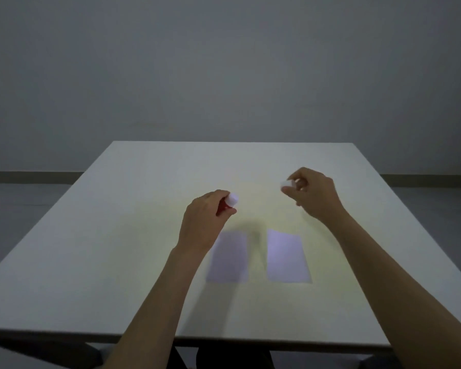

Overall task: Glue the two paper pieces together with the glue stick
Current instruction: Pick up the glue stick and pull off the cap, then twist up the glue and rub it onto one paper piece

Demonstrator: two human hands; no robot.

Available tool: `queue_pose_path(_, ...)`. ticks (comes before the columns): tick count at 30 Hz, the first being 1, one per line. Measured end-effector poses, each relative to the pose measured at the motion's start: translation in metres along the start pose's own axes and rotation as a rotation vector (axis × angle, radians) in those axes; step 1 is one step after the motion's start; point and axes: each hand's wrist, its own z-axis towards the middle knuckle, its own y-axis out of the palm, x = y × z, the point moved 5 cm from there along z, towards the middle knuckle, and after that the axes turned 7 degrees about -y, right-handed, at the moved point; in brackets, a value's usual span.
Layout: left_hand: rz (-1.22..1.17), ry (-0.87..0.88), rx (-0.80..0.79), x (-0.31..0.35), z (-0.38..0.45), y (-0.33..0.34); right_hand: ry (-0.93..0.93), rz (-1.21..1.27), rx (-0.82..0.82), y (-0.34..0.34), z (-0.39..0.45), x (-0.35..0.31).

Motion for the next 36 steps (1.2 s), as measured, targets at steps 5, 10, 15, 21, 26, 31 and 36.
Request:
queue_pose_path(5, -0.391, -0.296, -0.005, -0.012, -0.007, 0.000, 0.143, -0.338, -0.154, 0.015, -0.011, 0.058)
queue_pose_path(10, -0.664, -0.439, -0.019, -0.016, -0.013, 0.005, 0.120, -0.473, -0.180, 0.026, -0.020, 0.070)
queue_pose_path(15, -0.848, -0.558, 0.040, -0.020, -0.018, 0.005, 0.034, -0.901, -0.235, 0.018, -0.022, 0.044)
queue_pose_path(21, -1.129, -0.624, 0.098, -0.003, -0.024, 0.003, -0.140, 0.178, -0.273, 0.064, -0.053, -0.056)
queue_pose_path(26, -1.274, -0.627, 0.107, 0.006, -0.028, -0.008, -0.039, 0.558, -0.296, 0.079, -0.059, -0.070)
queue_pose_path(31, -1.340, -0.566, -0.009, 0.014, -0.028, -0.011, 0.109, 1.057, -0.569, 0.086, -0.069, -0.066)
queue_pose_path(36, -1.340, -0.487, -0.072, 0.023, -0.028, -0.007, 0.482, 1.327, -0.557, 0.094, -0.073, -0.059)
